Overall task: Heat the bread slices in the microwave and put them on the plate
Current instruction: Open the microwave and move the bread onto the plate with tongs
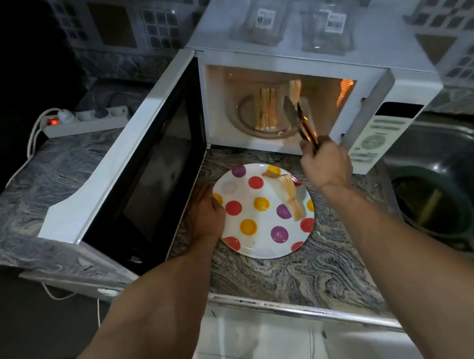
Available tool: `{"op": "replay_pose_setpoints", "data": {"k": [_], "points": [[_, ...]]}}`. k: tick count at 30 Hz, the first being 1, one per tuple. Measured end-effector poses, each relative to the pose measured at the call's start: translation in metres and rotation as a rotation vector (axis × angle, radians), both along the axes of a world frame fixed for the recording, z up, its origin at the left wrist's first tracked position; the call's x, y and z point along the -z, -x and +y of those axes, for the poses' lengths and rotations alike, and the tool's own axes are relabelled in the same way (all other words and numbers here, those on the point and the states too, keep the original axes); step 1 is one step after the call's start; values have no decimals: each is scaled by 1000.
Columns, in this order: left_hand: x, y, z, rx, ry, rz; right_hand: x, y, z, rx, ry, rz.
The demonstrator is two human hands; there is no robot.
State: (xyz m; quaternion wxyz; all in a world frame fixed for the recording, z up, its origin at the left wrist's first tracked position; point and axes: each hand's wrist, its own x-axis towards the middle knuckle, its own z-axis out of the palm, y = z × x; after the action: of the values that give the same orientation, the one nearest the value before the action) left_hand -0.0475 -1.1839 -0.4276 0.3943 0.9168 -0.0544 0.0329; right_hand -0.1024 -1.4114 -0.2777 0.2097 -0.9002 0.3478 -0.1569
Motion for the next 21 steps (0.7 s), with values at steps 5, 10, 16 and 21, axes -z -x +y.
{"op": "replay_pose_setpoints", "data": {"k": [5,10,16,21], "points": [[5,-3,0,-6,-48,45,2,41,25,-107,7,4],[7,-3,1,8,-12,3,14,76,52,-208,-7,37],[6,-3,2,14,-14,3,36,111,60,-302,26,155],[5,-3,2,9,-21,-12,53,138,52,-297,37,176]]}}
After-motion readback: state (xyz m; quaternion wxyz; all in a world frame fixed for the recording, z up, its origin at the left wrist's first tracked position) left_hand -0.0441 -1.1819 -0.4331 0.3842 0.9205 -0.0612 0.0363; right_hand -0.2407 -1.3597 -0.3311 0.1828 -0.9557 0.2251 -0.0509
